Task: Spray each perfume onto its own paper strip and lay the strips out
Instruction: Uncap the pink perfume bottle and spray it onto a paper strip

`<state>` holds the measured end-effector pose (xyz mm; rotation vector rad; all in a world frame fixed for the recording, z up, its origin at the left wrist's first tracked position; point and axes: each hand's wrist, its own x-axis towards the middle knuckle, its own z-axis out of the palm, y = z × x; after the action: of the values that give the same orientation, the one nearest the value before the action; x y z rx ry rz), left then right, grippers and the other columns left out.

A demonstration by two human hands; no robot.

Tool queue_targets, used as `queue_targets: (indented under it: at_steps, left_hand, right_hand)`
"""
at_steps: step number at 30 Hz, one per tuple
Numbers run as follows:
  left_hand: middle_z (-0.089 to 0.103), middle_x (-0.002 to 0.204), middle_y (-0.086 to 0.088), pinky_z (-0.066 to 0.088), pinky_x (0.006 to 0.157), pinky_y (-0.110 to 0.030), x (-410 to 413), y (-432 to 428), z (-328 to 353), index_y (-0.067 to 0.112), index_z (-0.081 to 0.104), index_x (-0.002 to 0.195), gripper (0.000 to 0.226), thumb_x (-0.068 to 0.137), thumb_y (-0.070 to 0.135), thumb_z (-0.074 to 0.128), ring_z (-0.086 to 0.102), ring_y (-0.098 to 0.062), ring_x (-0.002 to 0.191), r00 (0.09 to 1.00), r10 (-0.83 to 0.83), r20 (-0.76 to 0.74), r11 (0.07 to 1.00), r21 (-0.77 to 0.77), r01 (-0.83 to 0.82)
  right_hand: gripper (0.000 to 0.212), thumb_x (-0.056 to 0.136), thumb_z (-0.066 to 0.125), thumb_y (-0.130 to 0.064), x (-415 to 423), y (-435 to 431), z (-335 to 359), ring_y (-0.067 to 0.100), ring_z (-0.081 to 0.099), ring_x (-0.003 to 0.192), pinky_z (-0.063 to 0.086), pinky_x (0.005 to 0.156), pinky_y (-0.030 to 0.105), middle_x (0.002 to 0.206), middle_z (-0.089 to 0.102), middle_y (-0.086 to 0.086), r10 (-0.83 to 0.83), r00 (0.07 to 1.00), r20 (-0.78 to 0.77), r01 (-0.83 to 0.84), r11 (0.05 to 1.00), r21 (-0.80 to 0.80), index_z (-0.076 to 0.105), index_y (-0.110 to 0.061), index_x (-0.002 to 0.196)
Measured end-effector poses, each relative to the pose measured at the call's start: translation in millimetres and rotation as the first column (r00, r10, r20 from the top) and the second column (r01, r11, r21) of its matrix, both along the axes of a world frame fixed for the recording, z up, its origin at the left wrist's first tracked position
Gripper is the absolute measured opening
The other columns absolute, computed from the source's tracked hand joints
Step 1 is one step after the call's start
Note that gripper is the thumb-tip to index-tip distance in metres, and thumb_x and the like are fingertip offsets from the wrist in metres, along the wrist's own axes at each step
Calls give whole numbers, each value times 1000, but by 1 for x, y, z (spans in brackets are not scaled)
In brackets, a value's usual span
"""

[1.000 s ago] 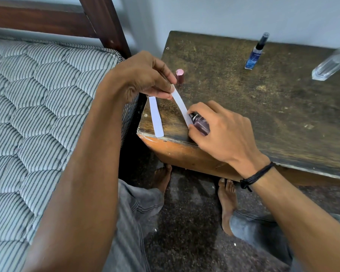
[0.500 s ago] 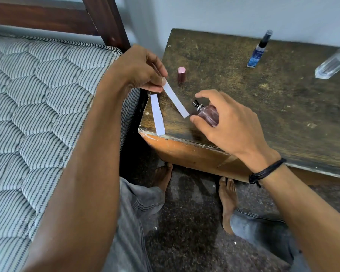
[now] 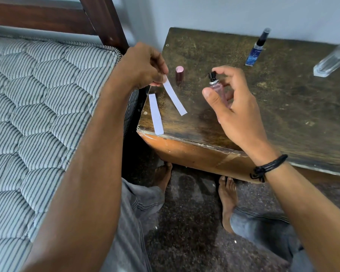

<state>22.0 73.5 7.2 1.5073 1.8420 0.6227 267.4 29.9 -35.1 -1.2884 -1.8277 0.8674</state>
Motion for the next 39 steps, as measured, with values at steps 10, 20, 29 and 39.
queue_targets:
  at_steps: [10,20,29,39]
  left_hand:
    - [77,80,-3,62,80,-28,11,-4,12,5,75,91,15,79,1,83,76,-16,78,970,-225,-95,971,59,231]
    - [76,86,0,49,69,-9,19,-5,18,5,74,92,16,80,10,84,70,1,72,938,-329,-107,914,214,344]
    - [74,84,0,51,69,-13,21,-5,20,7,74,92,15,81,11,84,71,-2,72,924,-367,-104,879,287,382]
    - [77,88,-7,61,80,-31,25,-5,19,2,76,94,16,82,10,83,76,-15,80,904,-402,-149,852,302,428]
  right_hand:
    - [35,102,59,-39,2,4,0,0,57,83,48,82,20,115,62,-9,17,992,-121,-25,998,-65,45,-31,134]
    - [34,102,61,-31,-1,2,6,3,60,81,49,79,19,116,65,-3,27,990,-140,-37,997,-73,43,-30,131]
    - [30,99,64,-15,2,5,10,6,68,92,57,92,32,116,68,8,17,969,-247,-52,989,-137,46,-23,122]
    - [35,87,73,-5,3,5,16,21,68,104,55,99,44,108,70,8,-27,946,-323,-43,977,-207,55,-25,110]
